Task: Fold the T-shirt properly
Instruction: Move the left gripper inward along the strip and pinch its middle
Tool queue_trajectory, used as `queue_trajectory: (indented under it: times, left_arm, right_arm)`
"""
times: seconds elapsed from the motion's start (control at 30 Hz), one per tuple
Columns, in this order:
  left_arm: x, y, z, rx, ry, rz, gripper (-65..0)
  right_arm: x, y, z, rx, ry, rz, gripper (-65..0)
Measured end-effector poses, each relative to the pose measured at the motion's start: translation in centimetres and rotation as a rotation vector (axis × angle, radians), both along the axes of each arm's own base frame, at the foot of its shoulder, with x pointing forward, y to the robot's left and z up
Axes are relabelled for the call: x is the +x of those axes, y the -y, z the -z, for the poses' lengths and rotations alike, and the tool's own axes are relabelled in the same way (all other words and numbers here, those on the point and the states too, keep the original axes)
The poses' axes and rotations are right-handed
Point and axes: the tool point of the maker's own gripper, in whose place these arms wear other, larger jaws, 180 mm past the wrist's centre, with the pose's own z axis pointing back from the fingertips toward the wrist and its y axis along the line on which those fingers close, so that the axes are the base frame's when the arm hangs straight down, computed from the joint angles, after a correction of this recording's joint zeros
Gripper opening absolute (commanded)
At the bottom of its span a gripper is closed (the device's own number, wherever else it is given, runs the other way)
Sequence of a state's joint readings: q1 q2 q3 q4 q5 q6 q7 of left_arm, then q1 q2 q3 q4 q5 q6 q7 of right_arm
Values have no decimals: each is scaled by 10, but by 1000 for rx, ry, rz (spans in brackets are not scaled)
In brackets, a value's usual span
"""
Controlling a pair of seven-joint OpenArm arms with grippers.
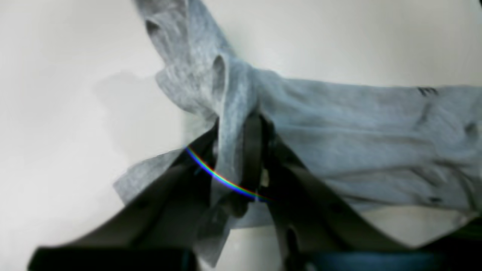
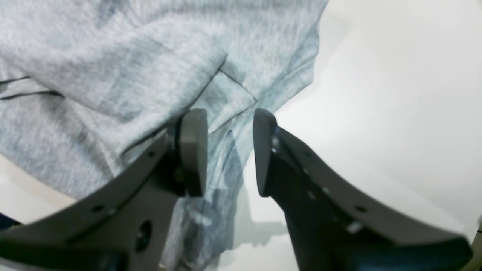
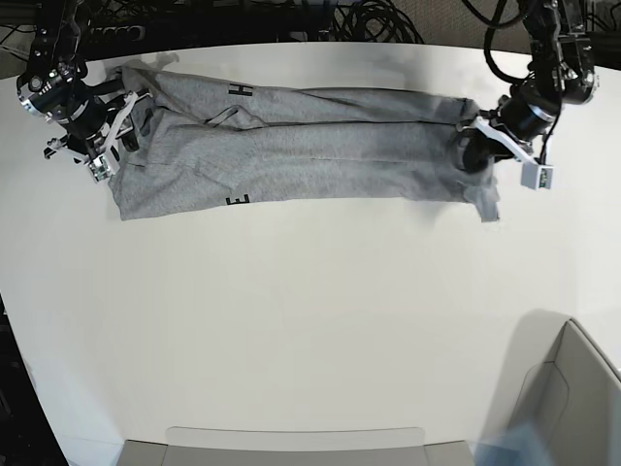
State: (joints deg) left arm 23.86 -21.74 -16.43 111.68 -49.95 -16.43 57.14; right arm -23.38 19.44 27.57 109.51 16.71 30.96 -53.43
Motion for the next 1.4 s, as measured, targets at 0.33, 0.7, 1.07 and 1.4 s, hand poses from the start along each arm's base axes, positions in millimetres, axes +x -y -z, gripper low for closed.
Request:
queue_trajectory:
  times: [0.33,0.7,1.07,1.4]
  left_arm:
    - [-12,74,17,-154,-88,36,-624]
    - [-4,138,25,-91,-47,149,-625]
    - [12,154,35,-110,-52,143,-608]
    - [11,176,25,-147,-21,160,-392]
  right_arm:
    - [2,1,-1,-4,3,0,-453]
    - [1,-7,0,3,-2,-22,-453]
    - [2,-11,-1,7,3,-32,-453]
    - [4,-11,-2,7,8,-31,-453]
